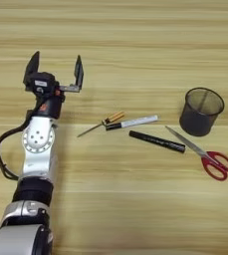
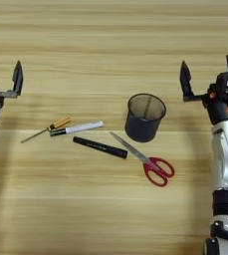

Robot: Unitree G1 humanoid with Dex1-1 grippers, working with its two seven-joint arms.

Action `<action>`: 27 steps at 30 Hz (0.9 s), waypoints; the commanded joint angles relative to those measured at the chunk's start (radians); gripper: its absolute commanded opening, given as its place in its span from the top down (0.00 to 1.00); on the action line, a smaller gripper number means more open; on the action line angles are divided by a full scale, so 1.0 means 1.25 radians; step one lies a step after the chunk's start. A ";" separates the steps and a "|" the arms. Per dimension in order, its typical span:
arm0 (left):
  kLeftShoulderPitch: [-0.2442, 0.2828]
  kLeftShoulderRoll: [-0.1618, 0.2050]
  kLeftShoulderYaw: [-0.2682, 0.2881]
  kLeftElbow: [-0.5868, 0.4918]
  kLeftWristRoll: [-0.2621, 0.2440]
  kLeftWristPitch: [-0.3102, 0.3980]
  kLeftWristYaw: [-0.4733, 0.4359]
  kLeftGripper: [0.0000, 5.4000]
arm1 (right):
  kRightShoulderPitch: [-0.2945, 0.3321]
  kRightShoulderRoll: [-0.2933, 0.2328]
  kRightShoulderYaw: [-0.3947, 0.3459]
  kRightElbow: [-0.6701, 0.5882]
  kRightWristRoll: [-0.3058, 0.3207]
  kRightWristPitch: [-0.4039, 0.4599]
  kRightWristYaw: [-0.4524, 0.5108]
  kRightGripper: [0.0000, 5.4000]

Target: Move the objects on the table

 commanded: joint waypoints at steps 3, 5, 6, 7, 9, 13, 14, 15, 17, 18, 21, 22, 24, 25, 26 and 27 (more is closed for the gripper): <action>0.048 0.021 0.003 -0.039 0.008 0.038 -0.001 0.00 | -0.010 0.010 0.009 0.069 -0.024 -0.011 -0.045 0.00; 0.064 0.020 -0.001 -0.051 0.012 0.048 -0.001 0.00 | -0.008 0.014 0.013 0.086 -0.024 -0.012 -0.048 0.00; 0.070 0.019 -0.003 -0.056 0.013 0.051 -0.001 0.00 | -0.006 0.016 0.014 0.092 -0.024 -0.012 -0.048 0.00; 0.077 0.019 -0.003 -0.061 0.014 0.056 0.000 0.00 | -0.004 0.019 0.016 0.098 -0.021 -0.013 -0.047 0.00; 0.088 0.019 -0.001 -0.067 0.012 0.064 0.003 0.00 | 0.000 0.026 0.019 0.107 -0.016 -0.017 -0.043 0.00; 0.113 0.020 0.003 -0.080 0.009 0.082 0.005 0.00 | 0.007 0.039 0.013 0.119 0.000 -0.021 -0.042 0.00; 0.118 0.020 0.004 -0.084 0.009 0.085 0.005 0.00 | 0.009 0.042 0.011 0.122 0.003 -0.023 -0.042 0.00; 0.121 0.019 0.005 -0.087 0.008 0.088 0.006 0.00 | 0.011 0.045 0.010 0.126 0.005 -0.028 -0.043 0.00; 0.128 0.016 0.006 -0.089 0.005 0.094 0.007 0.00 | 0.013 0.051 0.007 0.131 0.013 -0.033 -0.041 0.00; 0.131 0.015 0.005 -0.090 0.005 0.095 0.007 0.00 | 0.015 0.053 0.007 0.132 0.016 -0.036 -0.038 0.00; 0.137 0.011 0.003 -0.090 0.007 0.097 0.007 0.00 | 0.018 0.061 0.006 0.134 0.029 -0.042 -0.028 0.00; 0.138 0.011 0.003 -0.091 0.007 0.098 0.007 0.00 | 0.019 0.063 0.006 0.136 0.030 -0.044 -0.029 0.00; 0.139 0.009 0.003 -0.094 0.006 0.100 0.008 0.00 | 0.021 0.065 0.008 0.140 0.029 -0.051 -0.032 0.00; 0.139 0.009 0.004 -0.097 0.006 0.101 0.009 0.00 | 0.021 0.066 0.009 0.141 0.028 -0.054 -0.034 0.00; 0.140 0.008 0.004 -0.102 0.006 0.103 0.009 0.00 | 0.023 0.067 0.009 0.140 0.027 -0.056 -0.036 0.00; 0.141 0.008 0.004 -0.107 0.006 0.105 0.010 0.00 | 0.023 0.068 0.009 0.140 0.026 -0.059 -0.040 0.00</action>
